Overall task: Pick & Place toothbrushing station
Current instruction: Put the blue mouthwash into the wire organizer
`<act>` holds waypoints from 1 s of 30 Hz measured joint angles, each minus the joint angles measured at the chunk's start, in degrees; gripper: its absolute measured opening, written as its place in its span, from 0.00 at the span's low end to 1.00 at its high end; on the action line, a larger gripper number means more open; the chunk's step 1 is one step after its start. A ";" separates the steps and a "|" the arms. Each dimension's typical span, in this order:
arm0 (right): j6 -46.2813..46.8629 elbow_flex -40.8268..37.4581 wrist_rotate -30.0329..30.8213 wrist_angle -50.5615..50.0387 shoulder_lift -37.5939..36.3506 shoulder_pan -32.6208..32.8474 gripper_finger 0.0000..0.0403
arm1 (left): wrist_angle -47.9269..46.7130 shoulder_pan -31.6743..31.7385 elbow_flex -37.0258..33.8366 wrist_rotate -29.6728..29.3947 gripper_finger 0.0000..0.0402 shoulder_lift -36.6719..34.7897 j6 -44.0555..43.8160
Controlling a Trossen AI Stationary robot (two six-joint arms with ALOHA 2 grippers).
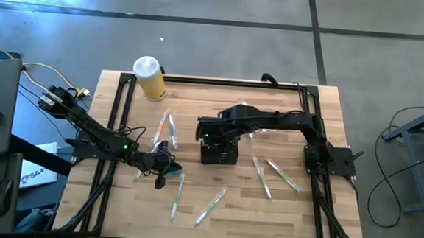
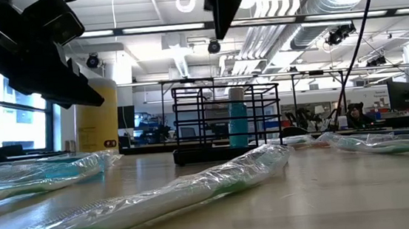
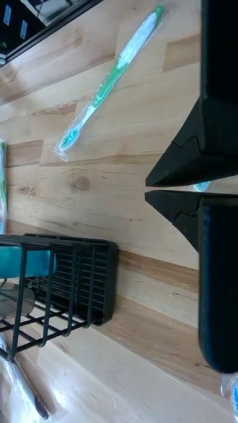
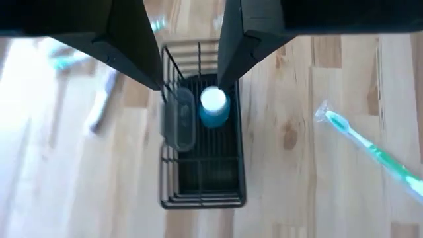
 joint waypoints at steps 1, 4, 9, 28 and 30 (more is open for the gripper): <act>1.36 1.48 0.86 -1.67 0.00 0.29 0.35 | -0.06 0.00 0.00 0.34 0.05 -0.23 0.00; 6.81 4.35 1.20 -3.66 -0.35 1.05 0.35 | -0.11 -0.02 0.00 1.65 0.05 -1.43 0.00; 15.15 4.36 -5.28 -3.82 -3.62 2.31 0.35 | -3.16 -0.02 0.00 1.89 0.05 -5.68 0.45; 37.62 -5.47 1.48 -3.77 -14.21 16.51 0.33 | -37.95 -2.46 11.81 1.16 0.05 -13.05 5.07; 42.51 -9.61 6.33 -4.04 -16.22 18.87 0.31 | -40.93 -3.12 14.04 0.08 0.05 -13.05 5.10</act>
